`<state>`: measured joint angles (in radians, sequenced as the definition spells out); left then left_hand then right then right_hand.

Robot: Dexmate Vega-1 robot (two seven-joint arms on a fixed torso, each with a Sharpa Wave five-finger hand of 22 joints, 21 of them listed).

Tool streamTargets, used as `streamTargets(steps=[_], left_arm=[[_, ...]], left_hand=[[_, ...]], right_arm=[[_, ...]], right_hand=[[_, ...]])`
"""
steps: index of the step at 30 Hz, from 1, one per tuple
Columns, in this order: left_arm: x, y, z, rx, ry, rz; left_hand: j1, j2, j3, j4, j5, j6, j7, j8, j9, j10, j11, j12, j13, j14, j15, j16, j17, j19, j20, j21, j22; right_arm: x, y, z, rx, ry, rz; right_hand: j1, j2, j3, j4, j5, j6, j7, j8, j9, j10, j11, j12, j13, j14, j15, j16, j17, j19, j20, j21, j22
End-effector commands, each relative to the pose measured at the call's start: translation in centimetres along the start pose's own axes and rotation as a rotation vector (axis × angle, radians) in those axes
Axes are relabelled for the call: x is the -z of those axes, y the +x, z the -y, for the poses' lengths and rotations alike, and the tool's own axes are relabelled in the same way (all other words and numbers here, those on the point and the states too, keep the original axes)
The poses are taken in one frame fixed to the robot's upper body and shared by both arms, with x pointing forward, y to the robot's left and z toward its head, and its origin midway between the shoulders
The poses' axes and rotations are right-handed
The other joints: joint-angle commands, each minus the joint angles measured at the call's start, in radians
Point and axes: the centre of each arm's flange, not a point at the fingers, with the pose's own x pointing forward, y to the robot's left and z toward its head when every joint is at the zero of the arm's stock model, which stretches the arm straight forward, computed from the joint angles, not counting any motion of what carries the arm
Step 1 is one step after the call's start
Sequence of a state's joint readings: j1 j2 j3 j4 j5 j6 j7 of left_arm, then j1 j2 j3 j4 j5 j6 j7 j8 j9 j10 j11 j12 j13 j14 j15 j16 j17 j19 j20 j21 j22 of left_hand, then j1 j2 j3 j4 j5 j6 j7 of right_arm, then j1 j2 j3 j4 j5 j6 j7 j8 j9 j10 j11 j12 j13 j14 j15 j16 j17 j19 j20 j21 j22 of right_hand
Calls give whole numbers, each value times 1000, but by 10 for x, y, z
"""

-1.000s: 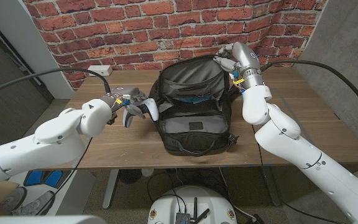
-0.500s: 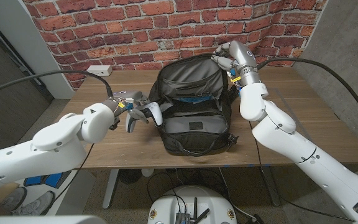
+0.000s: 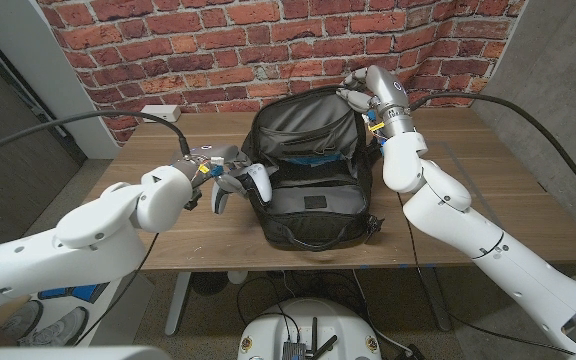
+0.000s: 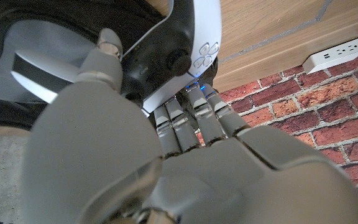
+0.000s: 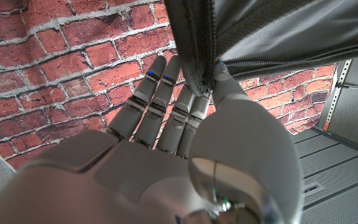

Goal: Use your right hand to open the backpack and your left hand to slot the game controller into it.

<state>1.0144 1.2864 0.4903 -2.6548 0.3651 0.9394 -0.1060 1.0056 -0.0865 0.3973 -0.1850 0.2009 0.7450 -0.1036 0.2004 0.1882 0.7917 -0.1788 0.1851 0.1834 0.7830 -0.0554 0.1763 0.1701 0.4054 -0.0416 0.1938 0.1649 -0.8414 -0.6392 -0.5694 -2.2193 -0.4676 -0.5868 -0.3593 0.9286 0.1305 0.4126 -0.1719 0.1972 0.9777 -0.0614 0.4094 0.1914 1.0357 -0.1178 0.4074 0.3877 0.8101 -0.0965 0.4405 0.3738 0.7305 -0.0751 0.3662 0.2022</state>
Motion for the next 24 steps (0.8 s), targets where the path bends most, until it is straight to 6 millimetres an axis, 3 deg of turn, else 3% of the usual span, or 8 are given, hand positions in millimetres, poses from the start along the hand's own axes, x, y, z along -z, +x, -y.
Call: streamTargets(steps=[1,24], left_arm=[[-26,-2,-1,3,-14,24],[-55,-2,-26,72,-3,48]], left_hand=[[39,131,15,12,3,81,-15,3,3,44,-31,7,2,42,-184,5,2,11,-154,2,5],[37,132,18,12,4,72,-5,-2,3,41,-31,6,2,41,-182,2,0,28,-153,5,5]], right_arm=[[1,5,-4,5,8,10],[3,23,-12,2,24,25]], right_hand=[[18,21,2,4,3,9,-1,6,20,4,3,4,6,10,-126,-1,2,0,-122,5,3],[19,22,1,4,3,10,1,4,21,3,2,4,15,10,-126,-4,4,-3,-121,11,3]])
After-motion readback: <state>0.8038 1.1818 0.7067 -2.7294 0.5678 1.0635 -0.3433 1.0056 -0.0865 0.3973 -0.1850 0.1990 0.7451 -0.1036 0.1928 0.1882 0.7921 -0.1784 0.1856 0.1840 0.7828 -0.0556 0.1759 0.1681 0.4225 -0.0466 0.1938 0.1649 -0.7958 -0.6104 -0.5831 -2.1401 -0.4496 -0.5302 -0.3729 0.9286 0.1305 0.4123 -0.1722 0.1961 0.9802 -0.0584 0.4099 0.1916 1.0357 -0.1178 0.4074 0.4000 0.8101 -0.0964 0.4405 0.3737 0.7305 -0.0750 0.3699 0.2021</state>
